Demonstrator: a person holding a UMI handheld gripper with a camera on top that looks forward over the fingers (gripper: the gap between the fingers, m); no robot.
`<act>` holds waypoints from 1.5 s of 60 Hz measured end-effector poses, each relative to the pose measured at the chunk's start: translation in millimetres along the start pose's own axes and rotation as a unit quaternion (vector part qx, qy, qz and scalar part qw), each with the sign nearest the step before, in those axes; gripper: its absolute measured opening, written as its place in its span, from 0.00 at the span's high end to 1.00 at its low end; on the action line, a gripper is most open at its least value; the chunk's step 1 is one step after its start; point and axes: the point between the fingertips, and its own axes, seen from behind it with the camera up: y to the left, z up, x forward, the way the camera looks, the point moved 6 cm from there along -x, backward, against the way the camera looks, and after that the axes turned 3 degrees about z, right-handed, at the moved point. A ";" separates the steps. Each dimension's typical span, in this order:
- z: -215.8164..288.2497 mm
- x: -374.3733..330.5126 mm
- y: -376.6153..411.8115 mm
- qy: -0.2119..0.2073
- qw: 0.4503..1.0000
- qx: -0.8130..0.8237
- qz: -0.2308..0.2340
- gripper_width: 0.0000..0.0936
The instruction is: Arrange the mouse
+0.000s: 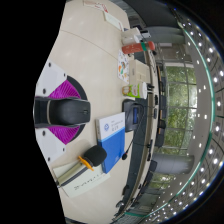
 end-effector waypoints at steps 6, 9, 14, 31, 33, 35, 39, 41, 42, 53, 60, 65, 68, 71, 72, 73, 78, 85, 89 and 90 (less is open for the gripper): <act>-26.7 19.5 -10.3 0.025 1.000 0.007 0.017 0.67; -38.4 25.8 -11.5 0.038 0.999 0.009 0.026 0.61; -51.4 31.1 -10.6 0.052 0.997 0.024 0.045 0.52; -30.7 -20.2 -22.0 0.047 0.998 0.009 0.031 0.09; -24.9 -32.0 -22.0 0.042 0.999 0.011 0.030 0.09; -20.3 -45.3 -20.5 0.035 0.999 0.013 0.027 0.09; -12.4 -74.8 -17.4 0.024 0.999 0.013 0.018 0.08; -8.0 -89.4 -16.2 0.018 1.000 0.013 0.012 0.08; -6.6 -98.7 -14.7 0.014 1.000 0.013 0.010 0.08; -1.3 -200.3 5.2 -0.028 0.999 0.011 -0.012 0.08; -17.6 -263.1 21.1 -0.044 0.999 -0.003 -0.021 0.09; -34.3 -299.4 31.4 -0.041 0.999 -0.008 -0.025 0.09; -42.1 -318.3 36.9 -0.043 0.999 -0.010 -0.025 0.09; -47.6 -332.1 40.8 -0.045 0.999 -0.012 -0.026 0.09; -49.1 -336.5 41.6 -0.045 0.999 -0.012 -0.026 0.09; -50.4 -340.6 42.4 -0.046 0.999 -0.012 -0.026 0.09; -56.5 -359.9 44.2 -0.051 0.998 -0.010 -0.033 0.09; -58.8 -373.3 51.5 -0.058 0.998 -0.007 -0.032 0.09; -59.3 -379.7 53.2 -0.062 0.998 -0.006 -0.030 0.09; -59.5 -381.0 52.9 -0.061 0.998 -0.005 -0.031 0.09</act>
